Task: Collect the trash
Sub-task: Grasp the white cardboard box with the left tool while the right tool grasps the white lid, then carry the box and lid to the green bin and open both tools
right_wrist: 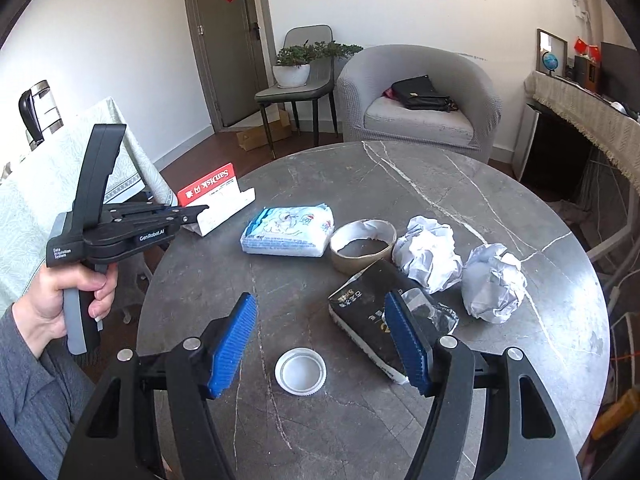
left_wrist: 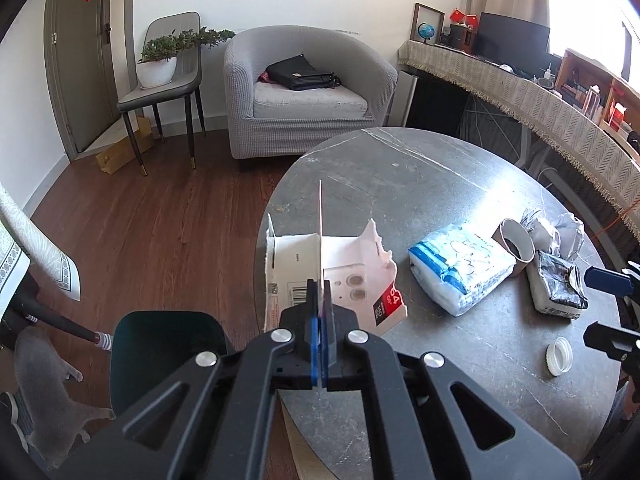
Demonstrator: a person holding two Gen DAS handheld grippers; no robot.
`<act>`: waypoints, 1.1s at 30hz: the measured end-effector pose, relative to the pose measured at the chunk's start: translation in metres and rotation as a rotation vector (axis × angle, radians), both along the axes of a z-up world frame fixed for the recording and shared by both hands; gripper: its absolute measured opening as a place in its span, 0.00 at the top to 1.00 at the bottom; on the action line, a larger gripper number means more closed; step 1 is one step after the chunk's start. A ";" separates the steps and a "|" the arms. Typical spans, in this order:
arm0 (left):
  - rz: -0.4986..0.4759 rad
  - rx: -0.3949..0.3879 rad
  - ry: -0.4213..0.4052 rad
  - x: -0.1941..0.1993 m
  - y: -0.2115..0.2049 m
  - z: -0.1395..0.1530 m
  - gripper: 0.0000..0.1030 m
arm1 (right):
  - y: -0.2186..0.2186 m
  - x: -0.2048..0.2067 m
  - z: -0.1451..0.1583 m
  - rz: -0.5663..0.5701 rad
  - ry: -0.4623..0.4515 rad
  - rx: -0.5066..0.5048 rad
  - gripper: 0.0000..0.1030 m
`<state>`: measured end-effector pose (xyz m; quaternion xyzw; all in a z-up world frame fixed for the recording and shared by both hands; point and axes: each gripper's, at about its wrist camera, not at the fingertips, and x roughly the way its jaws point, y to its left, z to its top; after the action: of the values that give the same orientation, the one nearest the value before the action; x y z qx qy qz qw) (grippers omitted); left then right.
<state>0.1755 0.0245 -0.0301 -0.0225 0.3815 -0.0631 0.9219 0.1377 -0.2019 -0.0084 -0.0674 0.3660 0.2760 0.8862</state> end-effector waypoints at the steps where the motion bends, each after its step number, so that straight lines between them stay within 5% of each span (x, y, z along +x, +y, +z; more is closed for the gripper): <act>1: 0.000 0.000 -0.005 -0.002 0.000 0.002 0.99 | 0.000 -0.002 -0.003 0.010 0.007 -0.004 0.34; 17: -0.006 -0.060 -0.076 -0.032 0.005 0.040 0.99 | 0.009 -0.012 -0.031 0.050 0.067 -0.134 0.59; 20: 0.006 -0.068 -0.091 -0.039 0.009 0.046 0.99 | 0.012 -0.012 -0.030 0.048 0.058 -0.143 0.70; 33: 0.095 -0.080 -0.091 -0.055 0.055 0.046 0.98 | 0.062 0.001 -0.006 0.077 0.025 -0.080 0.71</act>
<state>0.1201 0.0799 0.0164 -0.0745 0.3349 -0.0356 0.9386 0.1390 -0.1401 -0.0147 -0.1133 0.3851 0.2960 0.8667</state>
